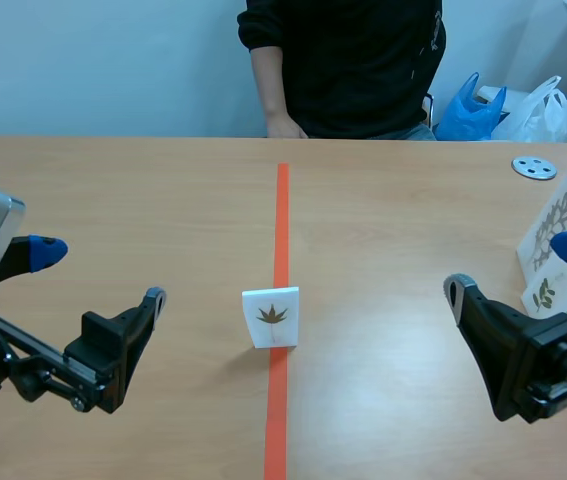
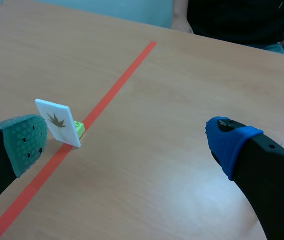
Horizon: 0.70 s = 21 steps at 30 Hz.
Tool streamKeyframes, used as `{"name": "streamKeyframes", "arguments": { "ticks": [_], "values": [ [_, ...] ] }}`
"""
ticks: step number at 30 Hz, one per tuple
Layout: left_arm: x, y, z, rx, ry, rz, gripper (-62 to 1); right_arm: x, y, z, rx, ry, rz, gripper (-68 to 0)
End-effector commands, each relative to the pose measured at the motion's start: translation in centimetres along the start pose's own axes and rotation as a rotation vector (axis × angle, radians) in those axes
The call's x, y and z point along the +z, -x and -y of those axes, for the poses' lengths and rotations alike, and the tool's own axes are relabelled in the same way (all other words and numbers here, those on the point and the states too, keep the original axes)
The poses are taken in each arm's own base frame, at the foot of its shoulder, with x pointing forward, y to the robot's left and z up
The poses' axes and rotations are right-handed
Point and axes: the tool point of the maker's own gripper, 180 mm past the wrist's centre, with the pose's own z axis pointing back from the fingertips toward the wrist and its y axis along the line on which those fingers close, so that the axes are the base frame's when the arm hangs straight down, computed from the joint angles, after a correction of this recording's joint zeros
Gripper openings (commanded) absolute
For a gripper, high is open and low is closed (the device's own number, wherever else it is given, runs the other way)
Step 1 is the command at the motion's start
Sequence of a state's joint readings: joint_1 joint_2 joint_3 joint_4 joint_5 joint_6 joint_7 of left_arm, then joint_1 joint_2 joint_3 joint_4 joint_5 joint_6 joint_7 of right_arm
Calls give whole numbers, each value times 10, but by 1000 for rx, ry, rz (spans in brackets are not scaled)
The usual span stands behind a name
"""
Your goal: Sort the leaf by its shape. The table is split by an orange tape line. A compound leaf with several leaflets goes to the left side, a simple leaf with one blade goes to the right side. Return to the home posture when a red brick is placed on the table.
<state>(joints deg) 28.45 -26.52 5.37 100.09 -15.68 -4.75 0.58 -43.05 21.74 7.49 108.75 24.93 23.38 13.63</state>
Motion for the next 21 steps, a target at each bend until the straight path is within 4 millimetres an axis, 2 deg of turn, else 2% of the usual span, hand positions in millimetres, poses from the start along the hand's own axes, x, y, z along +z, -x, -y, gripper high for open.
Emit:
{"name": "streamKeyframes", "arguments": {
  "ticks": [1,5,9,21],
  "values": [
    [-5,1,-1,0,21,9,14,0,-9,1,7,-4,32,4],
    [-17,23,5,11,80,-27,14,0,-9,1,7,-4,32,4],
    [-28,37,10,26,133,-25,14,0,-9,1,7,-4,32,4],
    [-58,45,39,13,282,47,14,0,-12,1,7,-4,44,4]
  ]
}}
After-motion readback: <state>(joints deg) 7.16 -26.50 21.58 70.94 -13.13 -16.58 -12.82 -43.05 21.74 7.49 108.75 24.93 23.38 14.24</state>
